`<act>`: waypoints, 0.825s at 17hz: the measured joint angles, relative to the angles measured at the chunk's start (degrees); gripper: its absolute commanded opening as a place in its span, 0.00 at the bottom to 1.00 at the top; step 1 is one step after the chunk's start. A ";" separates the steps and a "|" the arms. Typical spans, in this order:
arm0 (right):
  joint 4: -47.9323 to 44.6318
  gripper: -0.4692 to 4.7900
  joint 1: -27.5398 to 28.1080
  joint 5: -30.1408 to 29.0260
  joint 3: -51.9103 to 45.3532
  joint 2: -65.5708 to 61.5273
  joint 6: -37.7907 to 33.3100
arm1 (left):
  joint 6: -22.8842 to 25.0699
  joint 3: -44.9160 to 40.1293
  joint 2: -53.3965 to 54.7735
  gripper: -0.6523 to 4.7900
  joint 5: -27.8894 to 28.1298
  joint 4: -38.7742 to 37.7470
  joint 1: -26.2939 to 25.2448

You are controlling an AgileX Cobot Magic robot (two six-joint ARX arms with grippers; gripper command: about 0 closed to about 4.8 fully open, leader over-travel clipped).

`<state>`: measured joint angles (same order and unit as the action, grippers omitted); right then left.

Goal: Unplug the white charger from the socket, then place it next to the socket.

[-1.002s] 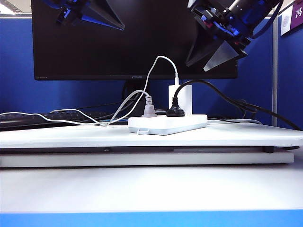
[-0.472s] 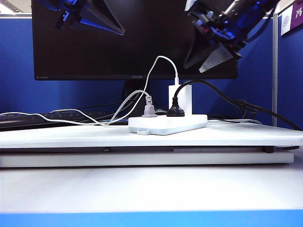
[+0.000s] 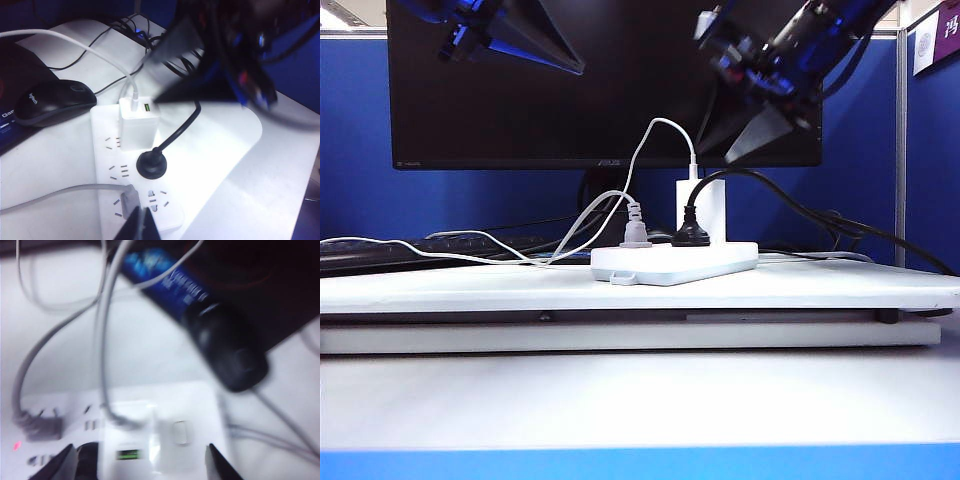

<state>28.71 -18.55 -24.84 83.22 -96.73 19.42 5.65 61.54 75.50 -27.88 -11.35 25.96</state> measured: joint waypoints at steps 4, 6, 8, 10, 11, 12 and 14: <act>1.33 0.73 -2.93 0.28 0.00 -1.46 2.73 | 0.13 0.00 0.00 0.11 0.00 0.00 0.00; 0.72 0.73 -3.78 2.32 0.07 -2.29 3.06 | 0.13 0.00 0.00 0.11 0.00 0.00 0.00; 0.66 0.73 -4.15 4.63 0.24 -2.54 3.19 | 0.13 0.00 0.00 0.11 -0.02 -0.02 0.02; 1.14 0.73 -4.20 7.56 0.44 -2.58 3.17 | 0.13 0.00 0.00 0.11 -0.04 -0.04 0.00; 2.38 0.73 -4.04 8.28 0.17 -3.10 3.06 | 0.15 0.02 0.00 0.11 -0.02 -0.04 0.00; 2.49 0.71 -3.82 8.33 0.04 -3.26 2.91 | 0.50 0.02 0.00 0.11 -0.02 -0.04 0.02; 2.69 0.68 -3.98 9.27 0.11 -3.13 2.93 | 2.25 0.02 0.24 0.11 -0.04 0.09 0.17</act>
<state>31.40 -22.52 -15.57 83.33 -99.85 22.35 7.90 61.56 75.75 -27.92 -11.27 26.13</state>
